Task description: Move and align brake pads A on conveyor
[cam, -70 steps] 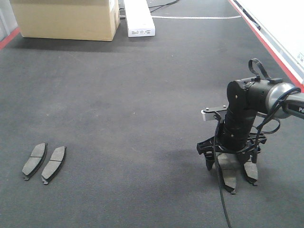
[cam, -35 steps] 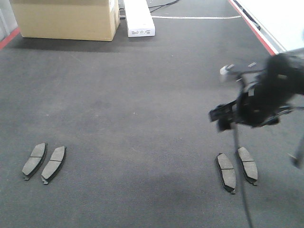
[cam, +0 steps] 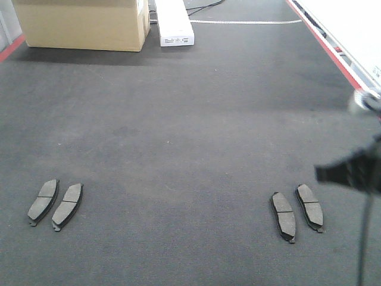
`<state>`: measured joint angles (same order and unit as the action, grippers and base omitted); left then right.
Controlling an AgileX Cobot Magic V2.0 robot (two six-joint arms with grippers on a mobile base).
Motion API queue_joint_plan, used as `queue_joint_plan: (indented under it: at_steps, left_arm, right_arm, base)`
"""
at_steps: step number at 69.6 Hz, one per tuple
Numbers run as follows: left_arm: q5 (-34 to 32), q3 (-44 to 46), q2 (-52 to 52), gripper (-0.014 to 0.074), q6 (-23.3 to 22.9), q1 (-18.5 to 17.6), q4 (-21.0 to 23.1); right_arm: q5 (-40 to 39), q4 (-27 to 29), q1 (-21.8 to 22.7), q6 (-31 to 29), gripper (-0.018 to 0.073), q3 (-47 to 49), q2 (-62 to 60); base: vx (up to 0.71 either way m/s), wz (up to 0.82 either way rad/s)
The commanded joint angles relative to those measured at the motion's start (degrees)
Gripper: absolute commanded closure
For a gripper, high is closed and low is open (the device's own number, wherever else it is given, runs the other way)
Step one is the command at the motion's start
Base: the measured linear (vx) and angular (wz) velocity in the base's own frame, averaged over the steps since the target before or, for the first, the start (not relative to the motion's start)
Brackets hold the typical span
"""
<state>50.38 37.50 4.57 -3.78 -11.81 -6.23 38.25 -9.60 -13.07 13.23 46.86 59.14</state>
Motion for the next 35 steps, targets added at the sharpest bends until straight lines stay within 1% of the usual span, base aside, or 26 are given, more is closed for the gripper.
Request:
queue_joint_plan:
  at_steps: [1,20,35]
  left_arm:
    - [-4.1,1.1,1.1,0.0602,0.0,-0.1,0.0]
    - [-4.1,1.1,1.1,0.0602,0.0,-0.1,0.0]
    - [-4.1,1.1,1.1,0.0602,0.0,-0.1,0.0]
  right_arm:
    - [-5.0,-0.3,0.4,0.0,0.0571,-2.3,-6.0]
    - [-7.2,-0.2,0.4,0.0,0.0571,-13.2,-21.3]
    - [-5.5,-0.2,0.4,0.0,0.0571,-17.2,-28.0]
  base:
    - [0.00,0.00]
    - [0.00,0.00]
    - [0.00,0.00]
